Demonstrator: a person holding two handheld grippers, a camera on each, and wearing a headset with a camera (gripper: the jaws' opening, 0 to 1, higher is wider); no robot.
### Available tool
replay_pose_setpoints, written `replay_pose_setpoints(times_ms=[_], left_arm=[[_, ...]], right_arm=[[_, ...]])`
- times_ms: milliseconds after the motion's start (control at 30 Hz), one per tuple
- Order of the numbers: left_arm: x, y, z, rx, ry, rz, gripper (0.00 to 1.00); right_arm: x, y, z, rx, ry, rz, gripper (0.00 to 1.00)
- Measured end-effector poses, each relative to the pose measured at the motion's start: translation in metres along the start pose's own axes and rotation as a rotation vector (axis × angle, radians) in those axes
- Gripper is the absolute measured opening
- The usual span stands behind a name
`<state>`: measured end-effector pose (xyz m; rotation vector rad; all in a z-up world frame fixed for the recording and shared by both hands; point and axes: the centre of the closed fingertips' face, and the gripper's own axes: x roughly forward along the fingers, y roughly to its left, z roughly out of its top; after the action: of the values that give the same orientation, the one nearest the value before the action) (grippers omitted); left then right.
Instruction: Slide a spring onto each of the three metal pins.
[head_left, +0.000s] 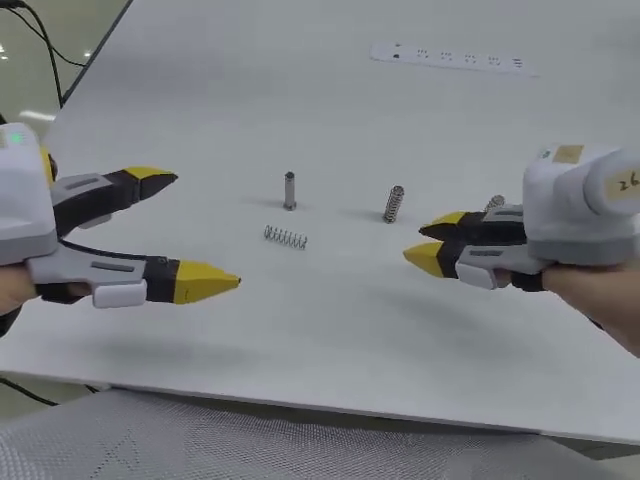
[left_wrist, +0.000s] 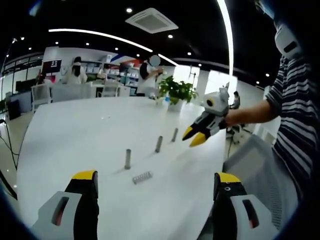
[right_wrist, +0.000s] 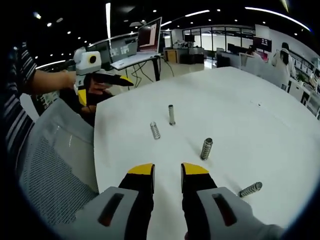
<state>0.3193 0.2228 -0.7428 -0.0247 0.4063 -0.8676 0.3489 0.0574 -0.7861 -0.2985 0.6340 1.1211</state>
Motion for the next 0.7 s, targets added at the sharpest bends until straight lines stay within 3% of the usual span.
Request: replay_pose_setpoints(times_ms=[367, 700], left_arm=[[-0.001, 0.003, 0.001, -0.006, -0.005, 0.005, 0.92], [-0.001, 0.006, -0.001, -0.012, -0.003, 0.005, 0.92]], right_arm=[[0.044, 0.019, 0.033, -0.105, 0.009, 0.077, 0.19], [0.074, 0.022, 0.036, -0.138, 0.050, 0.114, 0.18]])
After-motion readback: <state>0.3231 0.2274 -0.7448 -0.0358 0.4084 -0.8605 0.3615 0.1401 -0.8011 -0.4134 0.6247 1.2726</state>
